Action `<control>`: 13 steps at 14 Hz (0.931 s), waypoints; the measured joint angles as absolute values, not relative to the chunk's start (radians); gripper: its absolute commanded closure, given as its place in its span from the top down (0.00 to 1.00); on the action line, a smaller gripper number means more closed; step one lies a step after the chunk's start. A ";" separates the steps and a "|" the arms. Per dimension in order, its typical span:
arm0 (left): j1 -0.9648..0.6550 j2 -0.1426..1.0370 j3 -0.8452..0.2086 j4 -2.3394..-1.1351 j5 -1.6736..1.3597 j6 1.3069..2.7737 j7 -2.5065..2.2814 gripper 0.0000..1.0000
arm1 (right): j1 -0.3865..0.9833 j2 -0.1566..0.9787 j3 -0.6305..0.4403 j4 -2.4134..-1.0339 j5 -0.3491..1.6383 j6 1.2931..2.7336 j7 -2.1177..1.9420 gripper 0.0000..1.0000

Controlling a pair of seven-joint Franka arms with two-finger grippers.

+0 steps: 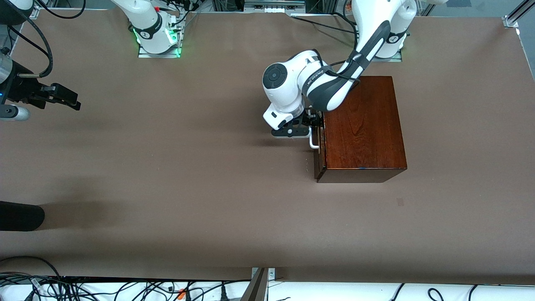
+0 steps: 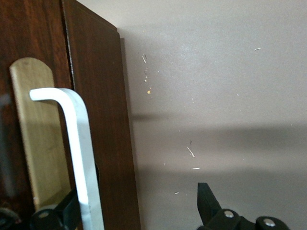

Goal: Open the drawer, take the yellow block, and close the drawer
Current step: 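Hook the left gripper onto the white drawer handle, then pull the drawer handle outward with the left gripper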

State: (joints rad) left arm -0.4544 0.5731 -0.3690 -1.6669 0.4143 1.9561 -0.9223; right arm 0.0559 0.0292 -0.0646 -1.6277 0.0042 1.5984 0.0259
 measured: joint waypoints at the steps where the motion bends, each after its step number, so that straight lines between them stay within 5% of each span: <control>1: -0.454 0.574 -0.369 -1.669 0.414 1.966 -0.923 1.00 | 0.056 0.029 -0.065 -1.628 0.004 1.598 0.026 1.00; 13: -0.463 0.579 -0.382 -1.673 0.411 2.051 -0.978 1.00 | 0.056 0.029 -0.065 -1.628 0.004 1.598 0.026 1.00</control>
State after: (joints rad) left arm -0.4633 0.5790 -0.3823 -1.6730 0.4106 2.0514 -0.9782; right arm 0.0560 0.0294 -0.0646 -1.6277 0.0042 1.5984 0.0259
